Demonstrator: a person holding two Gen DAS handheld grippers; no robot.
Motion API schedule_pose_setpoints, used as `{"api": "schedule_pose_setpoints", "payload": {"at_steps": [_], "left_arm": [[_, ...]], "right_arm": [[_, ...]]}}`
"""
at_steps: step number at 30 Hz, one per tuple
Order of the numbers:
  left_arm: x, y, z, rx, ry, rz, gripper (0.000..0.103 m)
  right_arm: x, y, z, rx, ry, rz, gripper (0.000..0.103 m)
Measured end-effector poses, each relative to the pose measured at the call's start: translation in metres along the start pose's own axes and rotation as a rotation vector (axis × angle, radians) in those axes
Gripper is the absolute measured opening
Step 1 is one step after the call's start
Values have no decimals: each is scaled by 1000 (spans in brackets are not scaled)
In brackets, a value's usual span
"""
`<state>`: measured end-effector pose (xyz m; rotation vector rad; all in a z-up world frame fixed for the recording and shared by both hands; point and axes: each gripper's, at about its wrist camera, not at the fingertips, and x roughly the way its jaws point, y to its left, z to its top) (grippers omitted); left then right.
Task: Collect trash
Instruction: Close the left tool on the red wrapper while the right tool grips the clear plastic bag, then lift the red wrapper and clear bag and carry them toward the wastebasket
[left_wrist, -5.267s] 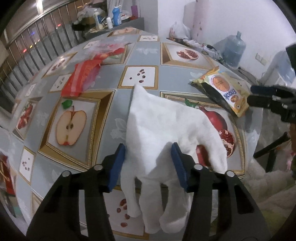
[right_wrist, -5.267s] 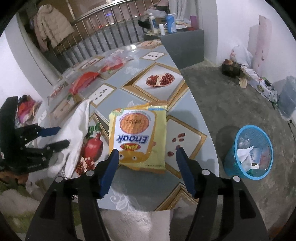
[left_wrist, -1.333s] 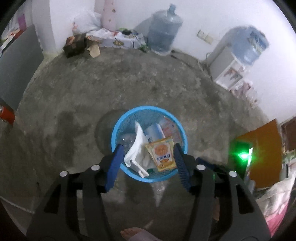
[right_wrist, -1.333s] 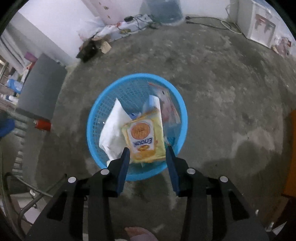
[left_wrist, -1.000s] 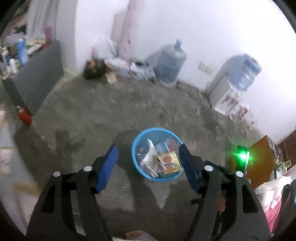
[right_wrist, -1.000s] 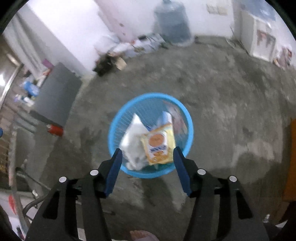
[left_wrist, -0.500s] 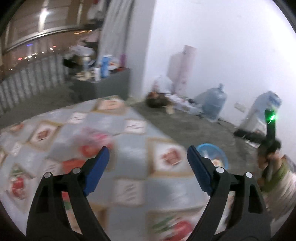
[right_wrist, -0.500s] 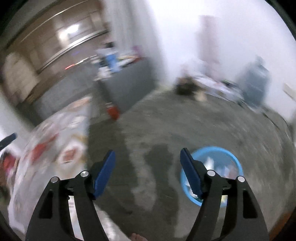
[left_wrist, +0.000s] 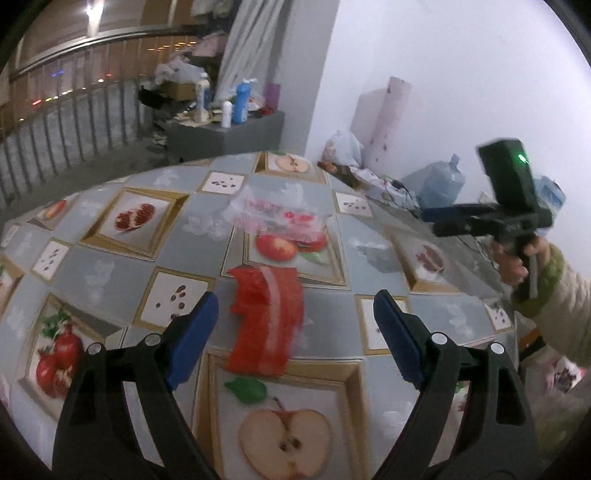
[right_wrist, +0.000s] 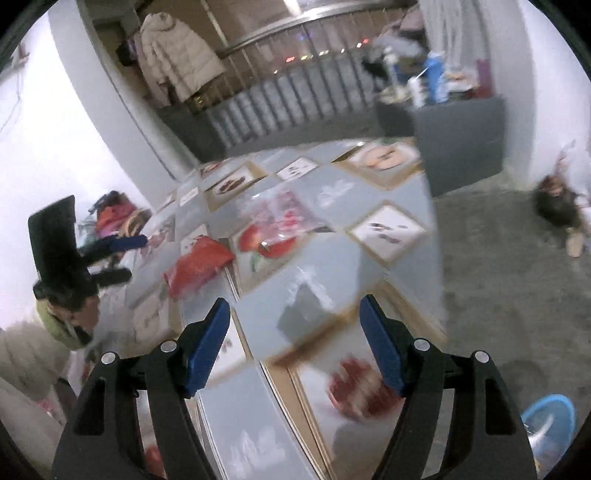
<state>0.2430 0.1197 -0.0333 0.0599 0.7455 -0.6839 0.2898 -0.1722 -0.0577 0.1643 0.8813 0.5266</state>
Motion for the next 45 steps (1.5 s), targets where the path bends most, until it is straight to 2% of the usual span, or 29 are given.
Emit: {"api": "schedule_pose_setpoints", "payload": {"at_steps": [6,9,18,24,28,32,35,41,45], "left_arm": [[24,23,3,8,45,-49,81],[32,22,5,32,66,-58,81],[52,20,-1,51,131,-58,62],[57,29,-6,20,156,-42,47],[57,37,-6,-16,152,-31,34],[56,43,-7,-43,146,-21,25],[55,42,-8,-41,144,-2,20],[44,32,-19,-42,152,58,18],[30,19,-35,-81,144,64,18]], "right_arm": [[51,9,33,-86,39,-56,71],[73,11,50,-127,53,-90,71],[122,7,76,-170,96,-98,71],[135,26,73,-290,132,-118,71],[133,36,66,-364,144,-167,54],[127,33,64,-344,136,-178,33],[122,32,59,-341,134,-182,22],[108,47,36,-394,147,-215,9],[90,60,11,-420,154,-214,7]]}}
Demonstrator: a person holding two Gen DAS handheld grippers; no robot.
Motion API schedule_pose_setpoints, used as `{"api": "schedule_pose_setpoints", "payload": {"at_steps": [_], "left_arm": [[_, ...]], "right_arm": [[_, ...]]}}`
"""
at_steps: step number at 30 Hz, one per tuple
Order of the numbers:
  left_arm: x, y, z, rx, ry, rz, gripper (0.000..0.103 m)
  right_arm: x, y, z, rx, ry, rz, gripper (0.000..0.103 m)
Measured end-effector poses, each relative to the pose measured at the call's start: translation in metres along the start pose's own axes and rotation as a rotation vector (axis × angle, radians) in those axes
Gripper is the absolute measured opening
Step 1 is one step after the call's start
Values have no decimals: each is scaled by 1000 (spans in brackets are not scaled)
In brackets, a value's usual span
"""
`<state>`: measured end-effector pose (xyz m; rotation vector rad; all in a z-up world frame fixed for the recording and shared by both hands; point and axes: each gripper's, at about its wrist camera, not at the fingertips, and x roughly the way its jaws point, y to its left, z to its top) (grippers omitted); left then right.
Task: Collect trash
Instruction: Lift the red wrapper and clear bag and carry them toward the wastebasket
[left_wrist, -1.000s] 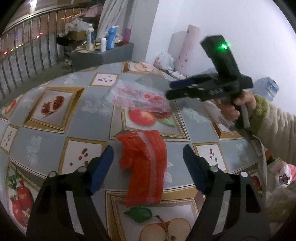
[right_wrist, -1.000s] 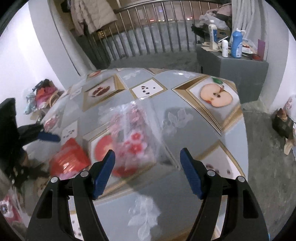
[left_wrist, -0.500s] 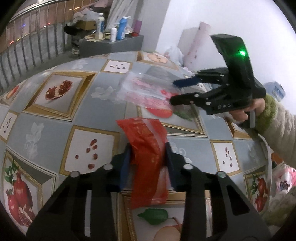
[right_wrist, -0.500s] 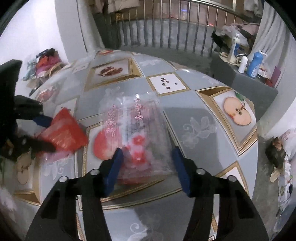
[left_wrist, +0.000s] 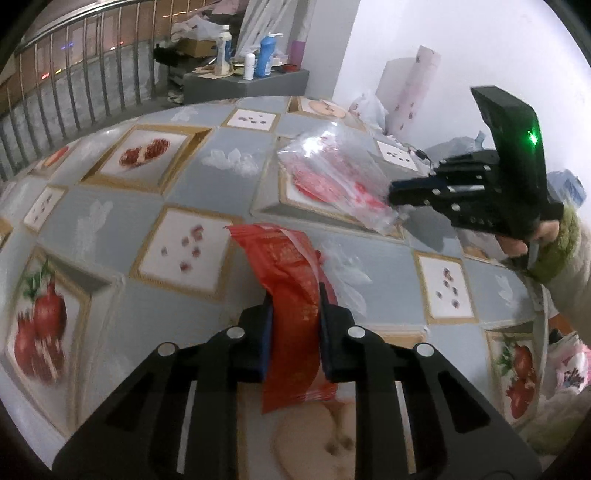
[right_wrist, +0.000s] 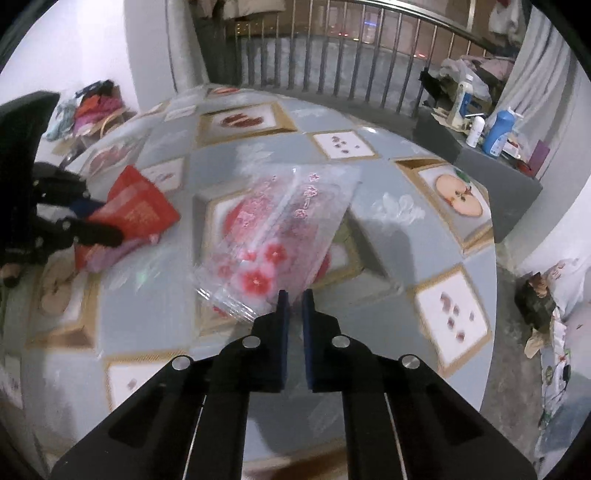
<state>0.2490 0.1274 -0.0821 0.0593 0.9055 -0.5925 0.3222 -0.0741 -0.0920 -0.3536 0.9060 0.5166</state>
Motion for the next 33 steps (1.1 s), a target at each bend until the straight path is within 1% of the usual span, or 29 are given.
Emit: {"api": "schedule_pose_setpoints", "payload": {"at_steps": [2,6,9,12,13,16,18,19,22,25,28,33], "left_arm": [[-4,-7,-8,-11,1,-2,18],[-17,-31,-32,-39,9,-31,18],[-26,-51,-50,-53,15,-29,17],[-40,-73,-73,-85,22,-12,17],[-43,-77,-77,-93,23,-6,17],[-55,-92,-95,-117,25,19,17],[-62,-99,-104,-142,18,23,17],[-63,-101,-105,-150,16,26,17],[-67,-108,-110,-158,11,50,17],[-69,-111,-109,-157,5,61,17],[-72,-115,-104,-147,0,81,17],[-80,-127,-90,-112,-32,112,17]], "right_arm": [[-10,10,-11,-6,5,1,7],[-36,31,-42,-2,23,-2,7],[-62,47,-73,20,37,-39,7],[-86,56,-106,102,38,-43,6],[-97,59,-121,151,38,-47,6],[-120,63,-150,274,30,-57,6],[-130,66,-165,337,11,-50,6],[-136,65,-174,395,-4,-40,6],[-144,61,-191,515,-46,-4,6],[-149,60,-200,576,-77,5,5],[-152,58,-201,599,-99,4,5],[-163,54,-199,608,-137,-11,5]]}}
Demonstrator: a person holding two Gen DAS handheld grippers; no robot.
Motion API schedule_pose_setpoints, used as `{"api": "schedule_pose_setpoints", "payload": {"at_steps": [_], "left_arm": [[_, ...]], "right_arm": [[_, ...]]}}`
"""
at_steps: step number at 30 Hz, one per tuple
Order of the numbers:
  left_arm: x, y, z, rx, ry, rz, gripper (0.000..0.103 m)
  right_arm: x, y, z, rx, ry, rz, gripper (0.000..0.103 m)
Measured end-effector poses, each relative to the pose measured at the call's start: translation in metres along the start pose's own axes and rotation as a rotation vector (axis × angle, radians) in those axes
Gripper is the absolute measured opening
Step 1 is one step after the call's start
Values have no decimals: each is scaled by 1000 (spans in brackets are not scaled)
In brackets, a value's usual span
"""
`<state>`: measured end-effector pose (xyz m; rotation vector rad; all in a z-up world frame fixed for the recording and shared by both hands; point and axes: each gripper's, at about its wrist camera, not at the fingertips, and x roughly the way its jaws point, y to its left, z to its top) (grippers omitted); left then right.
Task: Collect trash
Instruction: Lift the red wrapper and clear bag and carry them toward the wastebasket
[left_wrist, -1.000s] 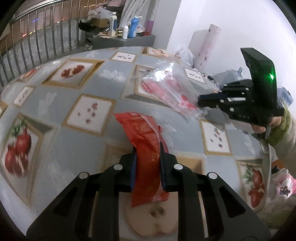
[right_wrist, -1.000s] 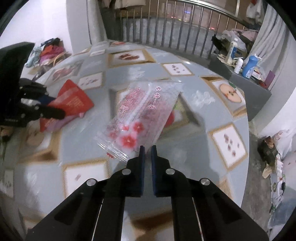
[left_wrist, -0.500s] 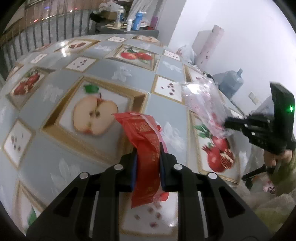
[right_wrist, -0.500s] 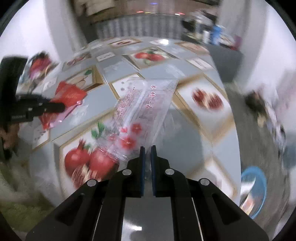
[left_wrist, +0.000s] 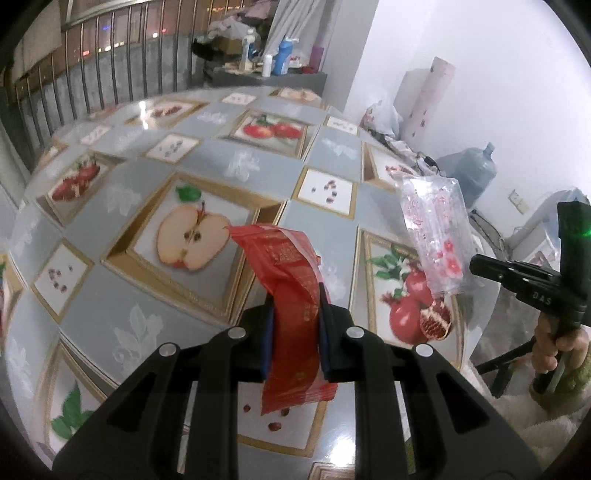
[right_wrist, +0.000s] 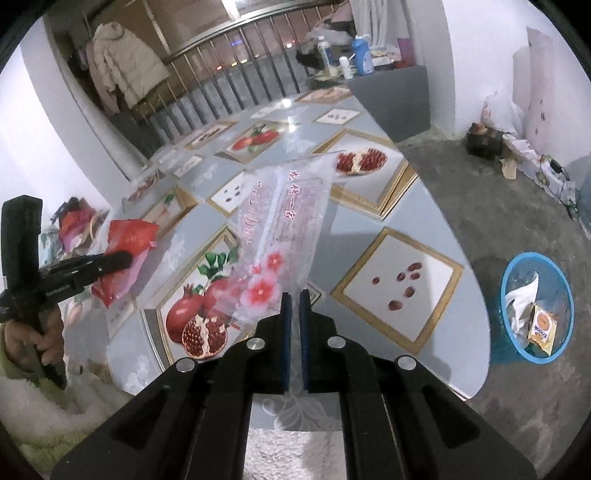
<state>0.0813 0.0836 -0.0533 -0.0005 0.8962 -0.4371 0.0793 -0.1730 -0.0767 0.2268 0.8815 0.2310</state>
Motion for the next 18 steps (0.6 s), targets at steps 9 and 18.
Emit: {"api": "schedule_pose_setpoints", "payload": {"at_steps": [9,18], "left_arm": [[-10,-32,26,102,-54,40,17],[-7,-65,48,198,-81,38,17]], "right_arm": [[-18,-12,8,31,-58,-23,4],[-34,-32,16,75,-114,-56,4]]}}
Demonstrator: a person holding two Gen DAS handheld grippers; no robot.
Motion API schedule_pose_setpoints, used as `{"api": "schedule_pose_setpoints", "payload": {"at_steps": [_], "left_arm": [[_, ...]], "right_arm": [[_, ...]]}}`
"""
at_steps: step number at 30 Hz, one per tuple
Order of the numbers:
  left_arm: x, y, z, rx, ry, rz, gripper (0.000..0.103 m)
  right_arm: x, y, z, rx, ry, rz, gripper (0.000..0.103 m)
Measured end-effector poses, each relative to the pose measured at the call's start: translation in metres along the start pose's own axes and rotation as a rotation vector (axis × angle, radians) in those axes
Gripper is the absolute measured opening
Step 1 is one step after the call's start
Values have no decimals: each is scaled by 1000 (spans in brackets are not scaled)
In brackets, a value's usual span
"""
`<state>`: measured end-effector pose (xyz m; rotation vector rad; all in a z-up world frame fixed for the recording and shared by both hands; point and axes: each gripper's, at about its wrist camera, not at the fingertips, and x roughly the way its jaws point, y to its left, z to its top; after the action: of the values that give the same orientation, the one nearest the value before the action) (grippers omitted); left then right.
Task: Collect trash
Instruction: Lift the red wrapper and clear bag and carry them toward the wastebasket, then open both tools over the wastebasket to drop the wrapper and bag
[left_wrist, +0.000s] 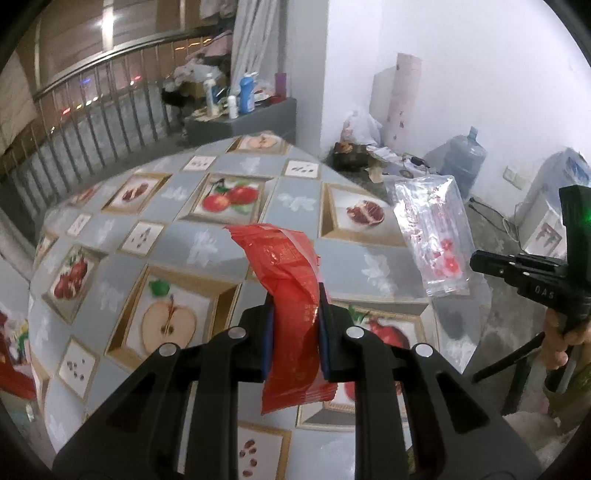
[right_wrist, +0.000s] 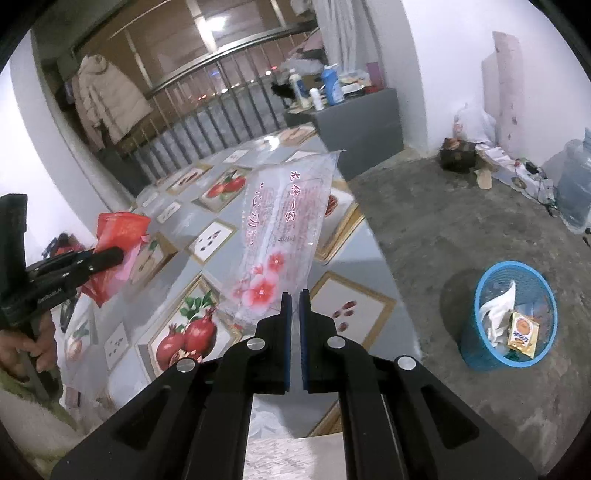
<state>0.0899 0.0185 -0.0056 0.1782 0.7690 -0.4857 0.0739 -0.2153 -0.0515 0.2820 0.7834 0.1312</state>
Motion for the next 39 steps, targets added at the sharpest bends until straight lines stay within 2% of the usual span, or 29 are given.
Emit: {"api": "schedule_pose_setpoints", "payload": {"at_steps": [5,12,16,20,24,27,31,35,39], "left_arm": [[8,-19,15,59,-15,3,17],[29,-49,38,124,-7,-47,17],[46,-68,61,130,9,-163,17],[72,-94,91,143,29,-253,17],[114,-141,123,171,109,-366,17],[149,-183,140,207,186,-439,17],[203,-242,145,268,287,-460,17],[261,-295,137,304,406,-492,18],[314,-341,125,351,471,-481,18]], "right_arm": [[-6,-16,4,26,-23,-25,4],[-19,-51,3,107,-74,-72,4],[-34,-82,3,176,-110,-136,4],[-58,-129,2,282,-161,-236,4],[-70,-174,-3,387,-181,-335,4],[-64,-214,-12,489,-158,-380,4],[-41,-262,-31,614,-96,-401,4],[-12,-308,-52,719,-47,-382,4],[16,-346,-66,789,-11,-389,4]]}}
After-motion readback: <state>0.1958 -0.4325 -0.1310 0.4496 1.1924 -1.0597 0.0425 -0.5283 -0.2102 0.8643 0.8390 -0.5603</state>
